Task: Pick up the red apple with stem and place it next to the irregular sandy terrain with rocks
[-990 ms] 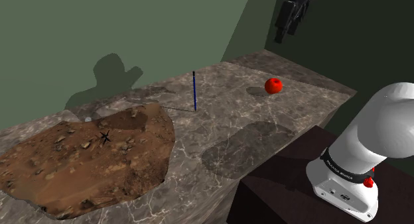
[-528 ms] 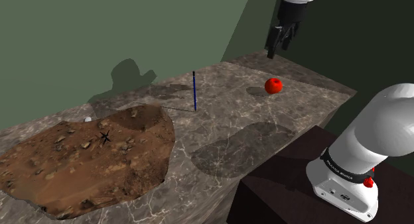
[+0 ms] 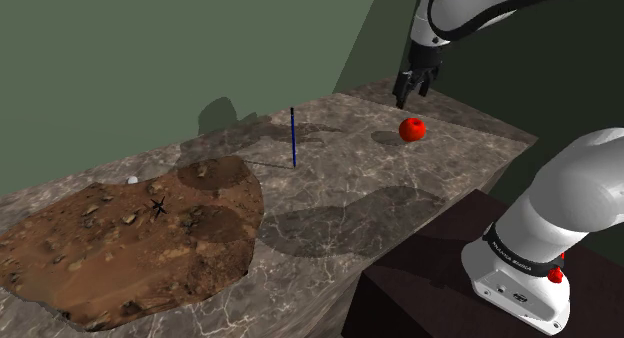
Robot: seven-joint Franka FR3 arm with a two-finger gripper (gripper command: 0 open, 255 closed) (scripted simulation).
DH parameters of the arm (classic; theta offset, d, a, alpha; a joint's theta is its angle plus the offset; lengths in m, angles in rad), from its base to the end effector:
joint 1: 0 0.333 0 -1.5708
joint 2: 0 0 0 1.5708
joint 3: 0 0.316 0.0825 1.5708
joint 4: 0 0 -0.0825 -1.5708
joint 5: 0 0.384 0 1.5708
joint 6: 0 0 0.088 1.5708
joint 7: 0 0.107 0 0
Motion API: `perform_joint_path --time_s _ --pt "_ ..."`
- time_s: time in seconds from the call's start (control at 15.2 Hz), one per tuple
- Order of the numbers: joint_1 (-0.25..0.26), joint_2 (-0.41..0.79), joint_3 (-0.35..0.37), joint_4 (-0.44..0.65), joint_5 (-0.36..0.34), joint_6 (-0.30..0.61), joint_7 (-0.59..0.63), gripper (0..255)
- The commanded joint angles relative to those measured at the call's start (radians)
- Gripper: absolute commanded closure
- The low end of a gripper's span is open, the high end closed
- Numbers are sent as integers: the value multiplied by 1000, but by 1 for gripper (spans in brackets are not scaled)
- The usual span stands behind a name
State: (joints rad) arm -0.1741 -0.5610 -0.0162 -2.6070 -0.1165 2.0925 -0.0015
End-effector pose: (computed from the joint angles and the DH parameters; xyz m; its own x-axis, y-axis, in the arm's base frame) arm 0.3662 -0.0763 0.4396 0.9908 -0.1282 0.0438 -0.1319 -0.9867 0.0949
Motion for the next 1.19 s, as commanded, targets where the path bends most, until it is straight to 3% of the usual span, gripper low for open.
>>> perform_joint_path --time_s 0.0,0.2,0.73,1.12 --pt "-23 51 -7 -23 -23 76 19 0" --pt "-61 139 -19 -37 -61 177 47 0" --pt "-79 233 -29 -81 -88 315 63 0" --pt "-79 233 -29 -81 -88 315 63 0"
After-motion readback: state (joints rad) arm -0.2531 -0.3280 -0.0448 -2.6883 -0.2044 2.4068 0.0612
